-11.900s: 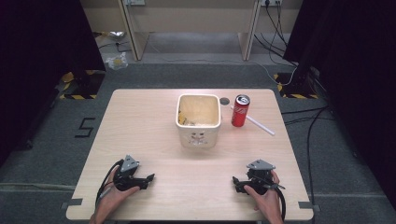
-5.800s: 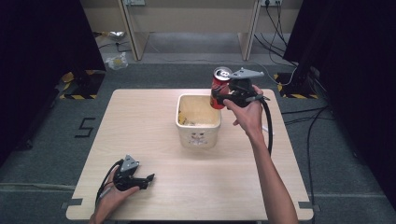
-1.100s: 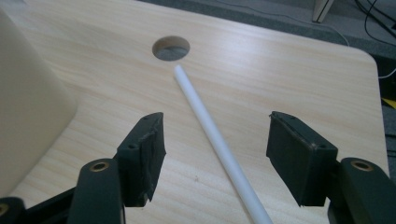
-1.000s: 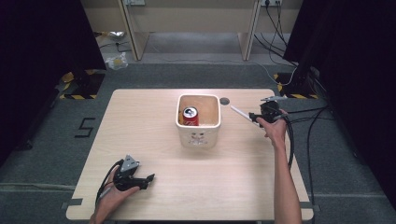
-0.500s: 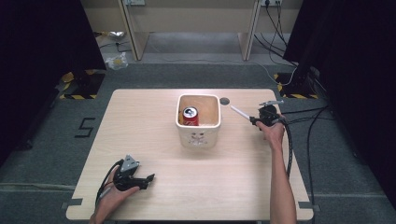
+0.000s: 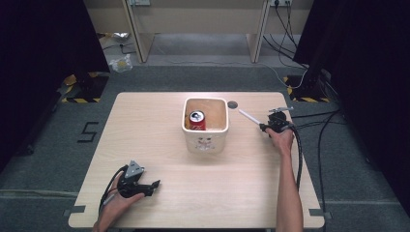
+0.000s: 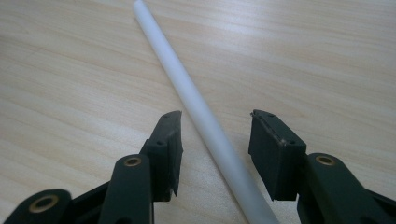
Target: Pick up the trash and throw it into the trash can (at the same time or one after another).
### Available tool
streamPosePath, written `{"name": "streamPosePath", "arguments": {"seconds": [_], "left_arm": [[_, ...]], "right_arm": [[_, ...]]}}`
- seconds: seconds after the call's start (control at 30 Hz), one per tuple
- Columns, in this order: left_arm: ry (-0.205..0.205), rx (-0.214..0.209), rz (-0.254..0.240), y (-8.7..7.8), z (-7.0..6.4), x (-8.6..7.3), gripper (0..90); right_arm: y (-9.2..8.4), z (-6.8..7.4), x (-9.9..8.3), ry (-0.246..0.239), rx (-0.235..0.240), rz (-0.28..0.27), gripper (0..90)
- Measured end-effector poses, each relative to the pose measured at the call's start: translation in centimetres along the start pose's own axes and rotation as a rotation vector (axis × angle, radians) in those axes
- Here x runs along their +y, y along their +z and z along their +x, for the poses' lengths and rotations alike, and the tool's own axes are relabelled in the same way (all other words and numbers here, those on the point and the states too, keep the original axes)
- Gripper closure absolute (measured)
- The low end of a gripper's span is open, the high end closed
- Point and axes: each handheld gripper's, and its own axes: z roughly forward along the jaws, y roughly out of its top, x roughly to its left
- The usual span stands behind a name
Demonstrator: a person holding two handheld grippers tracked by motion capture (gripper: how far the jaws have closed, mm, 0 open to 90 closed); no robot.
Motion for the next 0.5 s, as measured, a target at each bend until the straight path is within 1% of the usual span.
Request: {"name": "streamPosePath", "arguments": {"seconds": [0.1,0.2,0.37,0.5], "left_arm": [[0.0,0.0,0.0,0.0,0.0,0.0,15.3],[0.001,0.0,0.001,0.0,0.0,0.0,15.3],[0.001,0.001,0.0,0.0,0.0,0.0,15.2],[0.001,0.001,0.0,0.01,-0.01,0.0,15.2]], "right_arm": [[0.28,-0.27,-0.22,0.01,-0.002,0.007,55.4],[0.34,-0.49,-0.4,0.024,0.0,0.0,58.0],[0.19,-0.45,-0.47,0.001,-0.008,0.008,65.7],[0.09,-0.28,-0.49,-0.011,0.008,0.013,72.7]]}}
